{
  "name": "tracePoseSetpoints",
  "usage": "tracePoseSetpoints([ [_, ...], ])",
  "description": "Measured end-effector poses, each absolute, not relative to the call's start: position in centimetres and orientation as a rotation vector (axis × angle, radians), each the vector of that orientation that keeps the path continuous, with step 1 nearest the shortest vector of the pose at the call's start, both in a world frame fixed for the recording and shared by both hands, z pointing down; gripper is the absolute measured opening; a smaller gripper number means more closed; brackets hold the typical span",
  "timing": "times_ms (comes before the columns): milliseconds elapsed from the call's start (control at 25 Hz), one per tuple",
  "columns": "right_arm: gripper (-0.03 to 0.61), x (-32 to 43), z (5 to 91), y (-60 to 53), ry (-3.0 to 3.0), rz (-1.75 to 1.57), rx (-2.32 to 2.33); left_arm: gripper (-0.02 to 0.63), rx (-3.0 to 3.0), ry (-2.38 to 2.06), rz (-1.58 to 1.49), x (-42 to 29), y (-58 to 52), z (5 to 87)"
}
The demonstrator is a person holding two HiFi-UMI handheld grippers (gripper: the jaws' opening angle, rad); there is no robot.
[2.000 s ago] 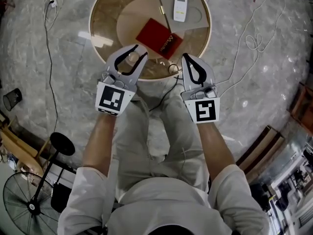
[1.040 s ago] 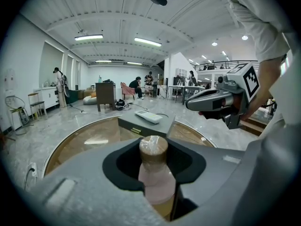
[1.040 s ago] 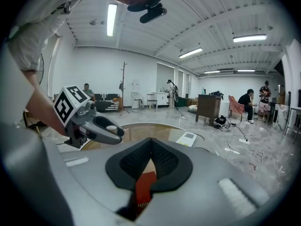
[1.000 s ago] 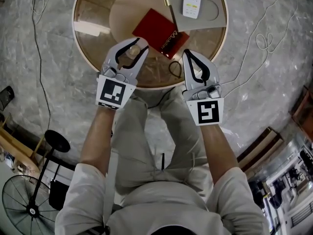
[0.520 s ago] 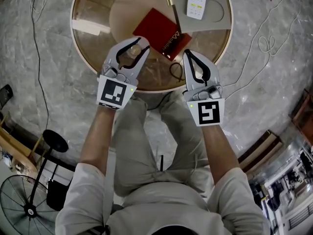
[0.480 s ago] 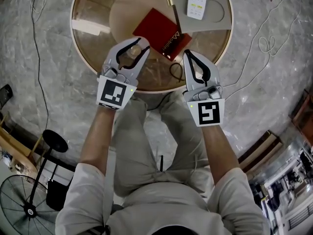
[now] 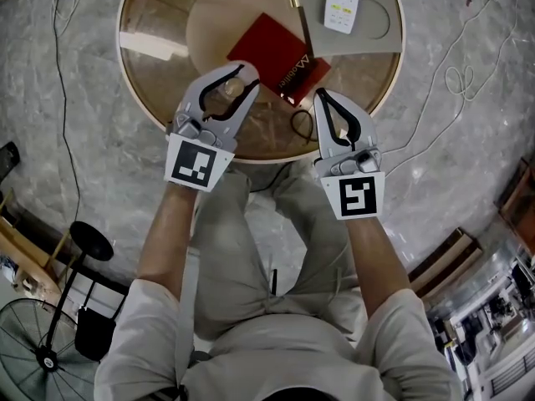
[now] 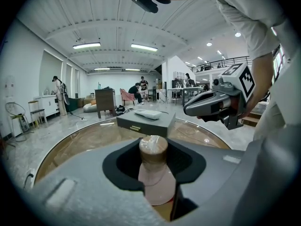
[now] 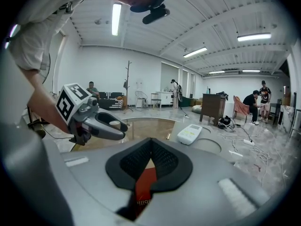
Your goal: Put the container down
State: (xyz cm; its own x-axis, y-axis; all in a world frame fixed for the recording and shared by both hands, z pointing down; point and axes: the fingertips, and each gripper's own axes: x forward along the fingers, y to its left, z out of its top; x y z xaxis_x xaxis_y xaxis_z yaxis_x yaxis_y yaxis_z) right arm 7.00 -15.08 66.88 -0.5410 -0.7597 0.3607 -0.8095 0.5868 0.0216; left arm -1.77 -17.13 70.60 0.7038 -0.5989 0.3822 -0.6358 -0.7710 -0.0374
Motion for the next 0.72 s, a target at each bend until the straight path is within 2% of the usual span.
tracePoseSetpoints([
  [280, 0.005, 6.8, 67.2, -15.3, -2.496, 0.197, 1.265, 0.144, 2.816, -1.033, 0.544, -1.8, -17.3, 70.5],
  [440, 0.005, 6.7, 66.6, -15.2, -2.502, 0.192, 1.262, 0.244, 2.814, -1.031, 0.533, -2.1, -17.1, 69.9],
  [720, 0.005, 6.3, 64.7, -14.9, -2.513, 0.192, 1.257, 0.278, 2.806, -1.047, 0.552, -3.2, -16.2, 67.5],
])
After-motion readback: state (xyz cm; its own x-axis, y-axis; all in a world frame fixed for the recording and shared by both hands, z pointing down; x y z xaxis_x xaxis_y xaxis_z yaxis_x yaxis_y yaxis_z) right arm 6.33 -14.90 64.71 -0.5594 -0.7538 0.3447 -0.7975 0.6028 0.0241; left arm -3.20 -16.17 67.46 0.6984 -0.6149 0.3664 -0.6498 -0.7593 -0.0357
